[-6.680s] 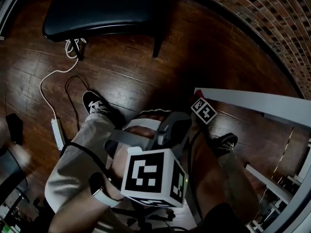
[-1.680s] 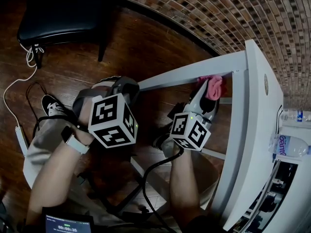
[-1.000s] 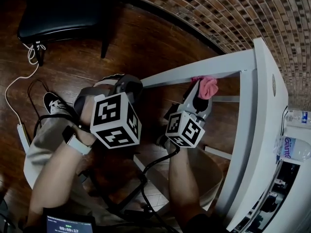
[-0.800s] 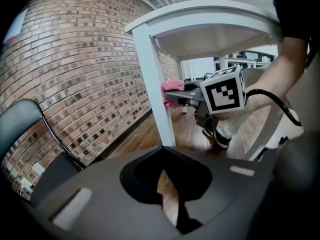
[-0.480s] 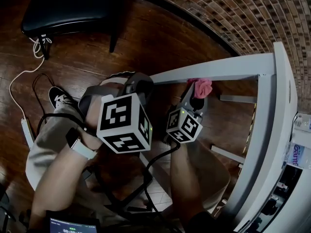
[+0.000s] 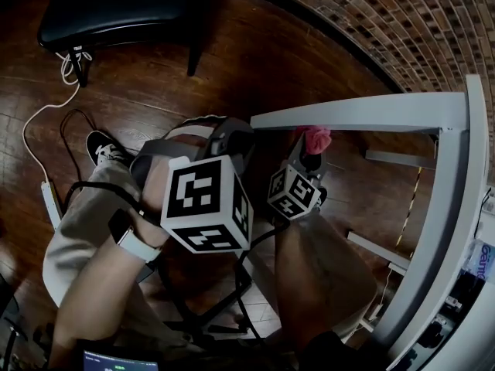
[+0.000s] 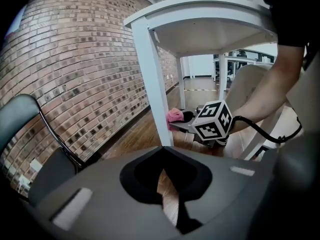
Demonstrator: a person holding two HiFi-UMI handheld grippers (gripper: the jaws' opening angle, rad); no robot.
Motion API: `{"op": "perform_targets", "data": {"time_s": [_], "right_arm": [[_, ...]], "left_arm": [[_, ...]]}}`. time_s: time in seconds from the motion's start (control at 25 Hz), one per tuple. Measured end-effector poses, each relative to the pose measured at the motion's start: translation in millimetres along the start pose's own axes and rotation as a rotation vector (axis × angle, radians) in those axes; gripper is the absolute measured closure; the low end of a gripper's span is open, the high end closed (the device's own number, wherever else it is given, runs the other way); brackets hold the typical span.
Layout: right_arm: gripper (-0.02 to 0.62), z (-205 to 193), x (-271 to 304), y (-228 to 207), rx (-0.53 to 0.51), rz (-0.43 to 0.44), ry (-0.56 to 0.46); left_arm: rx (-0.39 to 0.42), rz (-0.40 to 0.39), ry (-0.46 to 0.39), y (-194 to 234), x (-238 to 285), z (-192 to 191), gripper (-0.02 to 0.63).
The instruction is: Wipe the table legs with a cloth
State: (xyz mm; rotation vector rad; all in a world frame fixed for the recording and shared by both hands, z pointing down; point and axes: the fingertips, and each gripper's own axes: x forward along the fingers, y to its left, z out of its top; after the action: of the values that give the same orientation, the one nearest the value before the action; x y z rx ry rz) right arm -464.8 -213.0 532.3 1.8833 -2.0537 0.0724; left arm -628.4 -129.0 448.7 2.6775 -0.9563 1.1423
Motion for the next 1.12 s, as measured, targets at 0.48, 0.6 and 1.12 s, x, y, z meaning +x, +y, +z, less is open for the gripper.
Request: {"op": "perform_targets", "data": {"time_s": [0.48,0.6,1.12], "right_arm": [[0.491,-90.0,28.6,9.1,-0.017,0.05,0.201],[0.491,-111.9,35.4,10.1,-0.026,0.059,0.24],[0.491,-213.7,64.5,23.7,-0.092,0.159,0.539]], "left_arm": [[-0.034,-0.035,0.023,-3.1,3.6,-7.5,0.604],[-0.085,-0.05,0.048,-3.9,3.3,-17.4,0.604],[-0.109,-0.096,0.086,-13.6,3.0,-24.8,0.604]]}}
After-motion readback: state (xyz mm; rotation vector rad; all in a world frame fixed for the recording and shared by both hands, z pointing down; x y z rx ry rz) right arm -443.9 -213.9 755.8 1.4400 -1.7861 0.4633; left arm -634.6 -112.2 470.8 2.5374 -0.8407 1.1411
